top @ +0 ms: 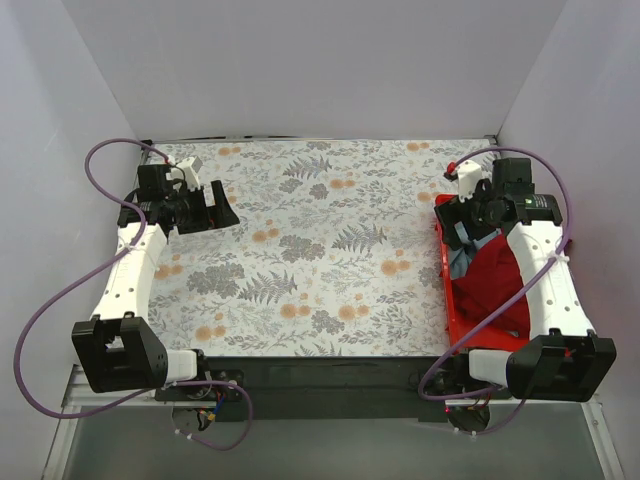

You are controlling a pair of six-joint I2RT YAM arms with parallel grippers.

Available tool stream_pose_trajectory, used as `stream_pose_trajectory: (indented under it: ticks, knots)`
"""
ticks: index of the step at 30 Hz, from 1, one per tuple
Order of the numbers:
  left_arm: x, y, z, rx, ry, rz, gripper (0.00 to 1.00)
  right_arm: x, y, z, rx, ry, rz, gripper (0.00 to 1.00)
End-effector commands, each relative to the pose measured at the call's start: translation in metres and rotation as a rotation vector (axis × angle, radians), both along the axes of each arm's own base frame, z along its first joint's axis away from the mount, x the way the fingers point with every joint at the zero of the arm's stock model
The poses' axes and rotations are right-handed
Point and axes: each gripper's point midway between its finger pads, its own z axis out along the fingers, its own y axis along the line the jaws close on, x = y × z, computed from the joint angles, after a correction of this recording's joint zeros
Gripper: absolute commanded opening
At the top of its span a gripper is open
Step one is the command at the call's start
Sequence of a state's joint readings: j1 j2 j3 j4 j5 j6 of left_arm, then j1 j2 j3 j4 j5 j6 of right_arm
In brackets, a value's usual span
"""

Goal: Fold and stack the t-shirts
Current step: Grab the tshirt from the pile

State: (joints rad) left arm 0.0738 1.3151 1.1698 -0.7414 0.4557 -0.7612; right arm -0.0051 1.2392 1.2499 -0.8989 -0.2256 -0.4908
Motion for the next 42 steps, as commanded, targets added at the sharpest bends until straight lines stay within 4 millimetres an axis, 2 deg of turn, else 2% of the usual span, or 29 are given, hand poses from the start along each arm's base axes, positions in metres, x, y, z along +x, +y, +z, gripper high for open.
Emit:
stream_pose_trajectory:
  ticks: [1, 5, 6, 8, 11, 15, 20, 27, 32, 39, 42]
  knots:
    - [-0.003, -0.003, 0.007, 0.002, -0.016, -0.053, 0.92, -0.007, -0.015, 0.016, -0.091, 0.006, 0.010, 0.98]
    - [0.000, -0.006, 0.001, -0.018, 0.025, -0.066, 0.92, -0.025, -0.038, 0.009, -0.228, 0.058, -0.004, 0.98]
    - [0.001, -0.007, 0.001, -0.019, 0.028, -0.069, 0.92, -0.031, -0.052, 0.010, -0.297, 0.064, -0.040, 0.98]
    - [0.003, -0.008, -0.001, -0.033, 0.041, -0.074, 0.92, -0.045, -0.068, -0.002, -0.375, 0.117, -0.072, 0.99]
    - [0.004, -0.015, 0.006, -0.062, 0.025, -0.106, 0.92, -0.070, -0.102, -0.013, -0.554, 0.203, -0.175, 0.98]
    - [0.005, -0.020, 0.008, -0.091, 0.018, -0.130, 0.92, -0.086, -0.123, -0.021, -0.538, 0.235, -0.303, 0.98]
    - [0.008, -0.022, 0.009, -0.100, 0.023, -0.149, 0.92, -0.091, -0.130, -0.046, -0.424, 0.290, -0.406, 0.98]
    - [0.015, -0.024, 0.014, -0.110, 0.025, -0.161, 0.92, -0.086, -0.120, -0.081, -0.238, 0.331, -0.494, 0.98]
    - [0.015, -0.027, 0.015, -0.132, 0.034, -0.161, 0.92, -0.084, -0.126, -0.097, -0.191, 0.340, -0.550, 0.98]
    - [0.013, -0.027, 0.013, -0.133, 0.030, -0.161, 0.92, -0.087, -0.136, -0.131, -0.109, 0.419, -0.605, 0.98]
    - [0.014, -0.027, 0.015, -0.133, 0.026, -0.162, 0.92, -0.087, -0.136, -0.137, -0.088, 0.441, -0.604, 0.98]
